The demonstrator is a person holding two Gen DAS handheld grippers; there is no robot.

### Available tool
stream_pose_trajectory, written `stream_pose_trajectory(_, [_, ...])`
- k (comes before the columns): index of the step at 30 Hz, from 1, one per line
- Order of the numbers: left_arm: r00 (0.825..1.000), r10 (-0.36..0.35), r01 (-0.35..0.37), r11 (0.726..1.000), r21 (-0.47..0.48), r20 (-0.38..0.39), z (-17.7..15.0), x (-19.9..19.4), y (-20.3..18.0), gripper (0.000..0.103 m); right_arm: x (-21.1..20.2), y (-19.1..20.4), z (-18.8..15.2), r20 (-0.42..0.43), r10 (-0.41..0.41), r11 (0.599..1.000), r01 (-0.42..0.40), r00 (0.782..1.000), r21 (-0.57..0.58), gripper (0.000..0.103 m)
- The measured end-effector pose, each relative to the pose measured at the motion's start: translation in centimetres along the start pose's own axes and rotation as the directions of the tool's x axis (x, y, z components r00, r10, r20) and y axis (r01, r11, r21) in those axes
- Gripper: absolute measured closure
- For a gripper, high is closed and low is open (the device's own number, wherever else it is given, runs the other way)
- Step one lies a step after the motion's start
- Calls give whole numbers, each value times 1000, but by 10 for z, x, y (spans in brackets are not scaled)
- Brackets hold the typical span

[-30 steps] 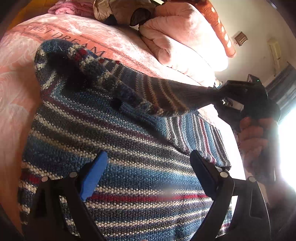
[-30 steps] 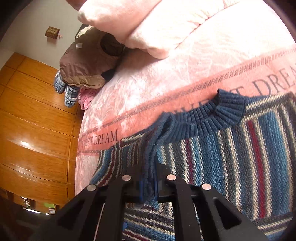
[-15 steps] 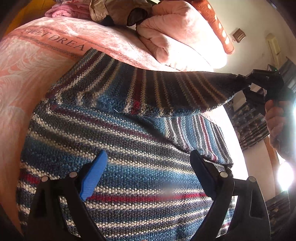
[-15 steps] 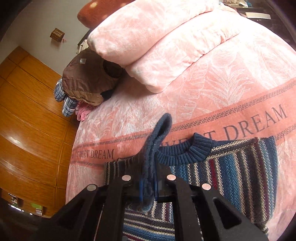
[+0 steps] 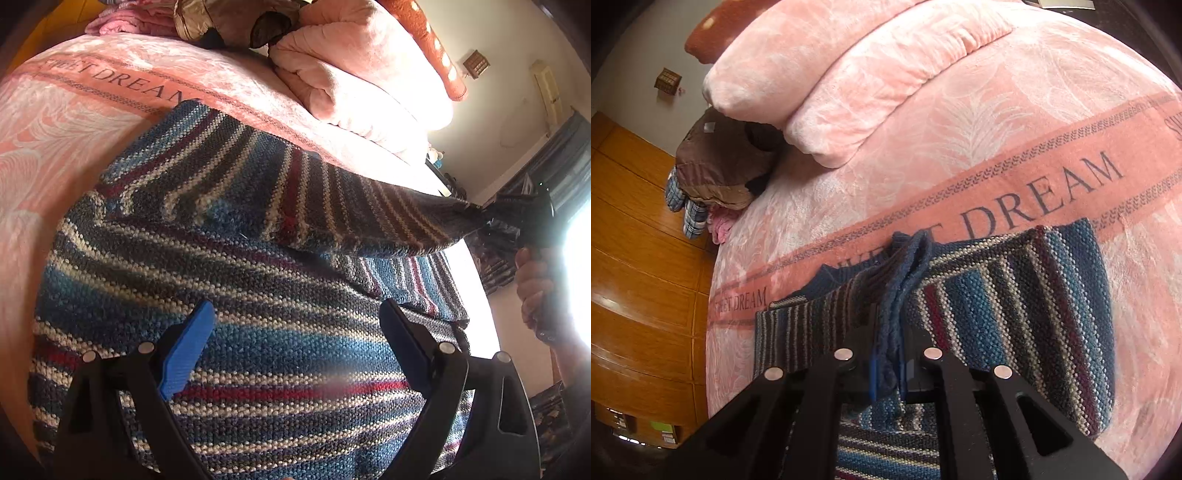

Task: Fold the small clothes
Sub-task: 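Carry the cuff with the left tool across the body toward the right tool, then open the left tool to release the folded sleeve on the sweater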

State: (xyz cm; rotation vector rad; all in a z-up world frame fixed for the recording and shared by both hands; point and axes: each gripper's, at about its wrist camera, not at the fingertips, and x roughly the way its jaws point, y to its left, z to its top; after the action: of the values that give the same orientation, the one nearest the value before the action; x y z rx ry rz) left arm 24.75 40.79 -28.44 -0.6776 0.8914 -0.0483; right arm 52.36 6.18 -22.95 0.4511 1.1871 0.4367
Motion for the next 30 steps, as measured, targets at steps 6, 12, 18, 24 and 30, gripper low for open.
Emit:
stream_pose_trajectory(6, [1000,8,-8,1000,-1,-8,0,3,2,13,15,-35,-14,-19,-11,999,11,1000,45,96])
stream_pose_trajectory(12, [1000,19,-18,1000,14,-9,-1,5,2,13,37,-58,-33,-60,-49,998,51,997,33,91])
stream_pose_trajectory(18, [992,-105,107,994,-35,63,25,-28,12,13,6,-75,-21,42,-36,997,33,998,69,86])
stream_pose_trajectory(24, [976,-216,218,975,-38,36,109,-12,32,12,19,-66,-7,-8,127,990,-127,992,56,86])
stream_pose_trajectory(30, [939,-249,212,962,-173,-235,153,87,70,13,61,-91,-5,-100,170,983,-162,980,88,103])
